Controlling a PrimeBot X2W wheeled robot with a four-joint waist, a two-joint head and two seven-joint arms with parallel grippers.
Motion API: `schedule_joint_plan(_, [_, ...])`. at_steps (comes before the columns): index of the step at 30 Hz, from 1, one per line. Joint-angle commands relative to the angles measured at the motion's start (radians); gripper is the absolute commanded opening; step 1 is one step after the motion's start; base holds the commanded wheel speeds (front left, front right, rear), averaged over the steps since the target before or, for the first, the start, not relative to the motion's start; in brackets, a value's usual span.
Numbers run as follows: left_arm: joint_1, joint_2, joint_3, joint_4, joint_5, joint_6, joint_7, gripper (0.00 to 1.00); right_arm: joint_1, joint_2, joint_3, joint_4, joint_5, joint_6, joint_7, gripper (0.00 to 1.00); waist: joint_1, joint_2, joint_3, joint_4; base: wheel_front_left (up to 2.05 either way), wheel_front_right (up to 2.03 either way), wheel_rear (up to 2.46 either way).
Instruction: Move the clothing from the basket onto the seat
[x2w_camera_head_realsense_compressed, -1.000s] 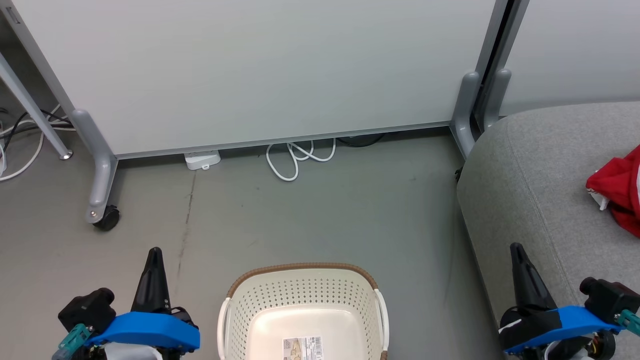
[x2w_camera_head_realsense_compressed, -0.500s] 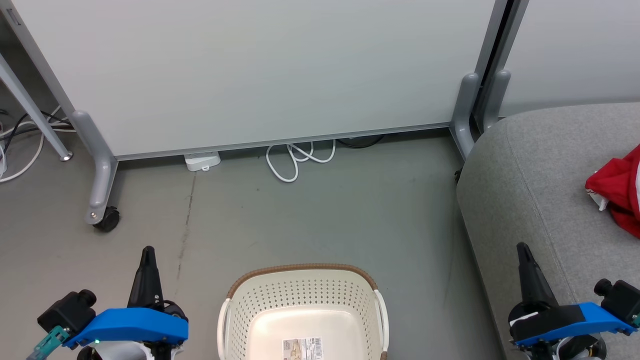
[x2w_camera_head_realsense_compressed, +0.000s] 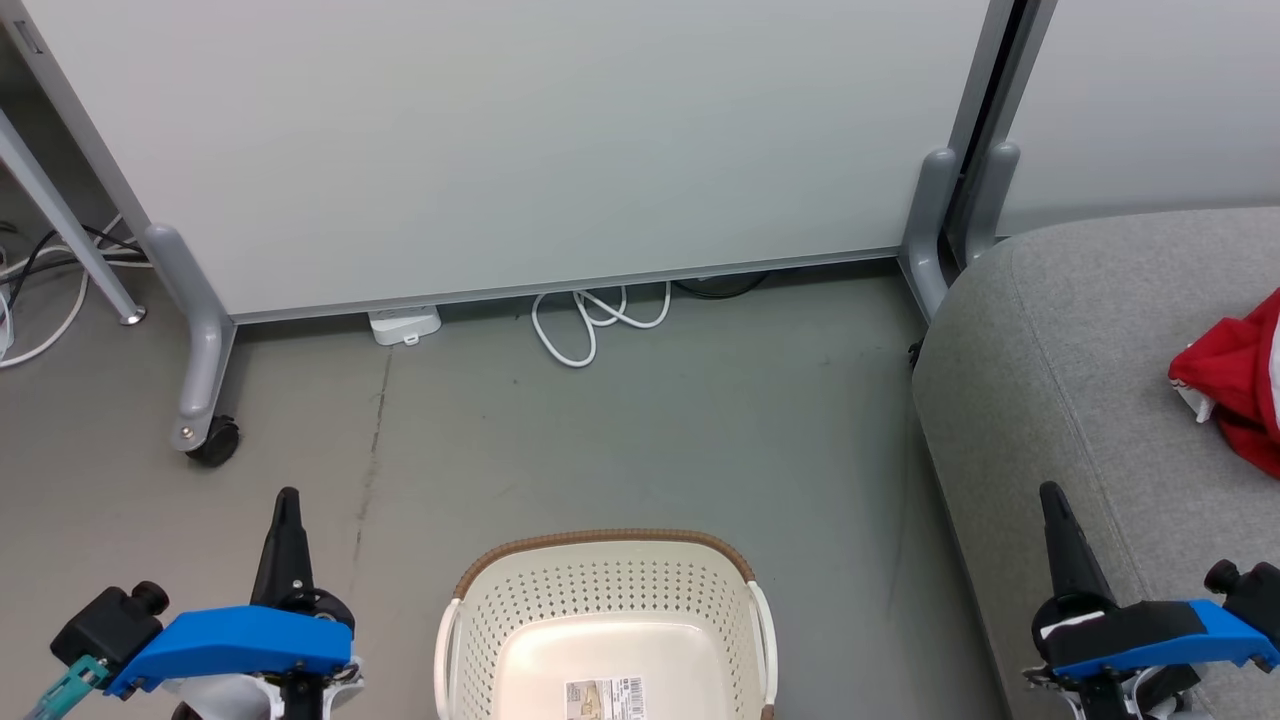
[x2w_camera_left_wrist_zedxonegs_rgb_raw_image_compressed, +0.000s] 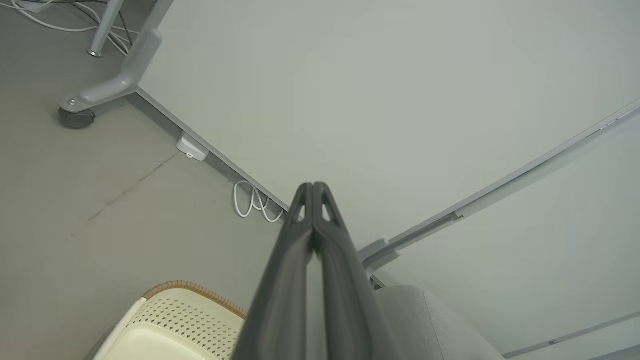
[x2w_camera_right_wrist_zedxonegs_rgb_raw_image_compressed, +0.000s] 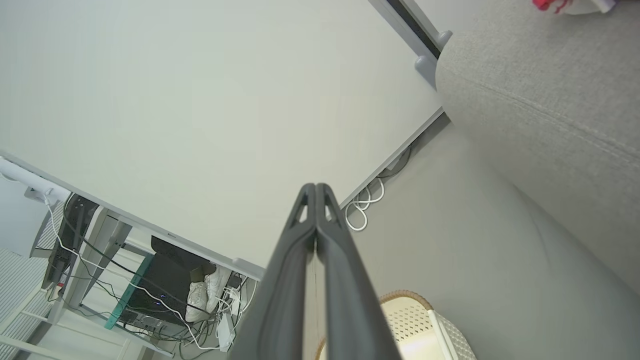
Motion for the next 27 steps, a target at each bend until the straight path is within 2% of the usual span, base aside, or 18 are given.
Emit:
schedule_joint_plan(1, [-0.026,0.002,0.008,-0.016,-0.036,0.001,0.009,0.0,-0.028,-0.001,-0.004,-0.014,0.037,0.0,0.01,0.0,-0.0001,0.0,0.0,0.0,0.0,0.0,0.0])
schedule_joint_plan(27, [-0.035,0.0,0.031,-0.032,-0.315,-0.001,0.078,0.0,-0.037,-0.002,-0.022,-0.015,0.311,0.0,0.079,0.0,-0.0001,0.0,-0.007,-0.001,0.0,0.0,0.0])
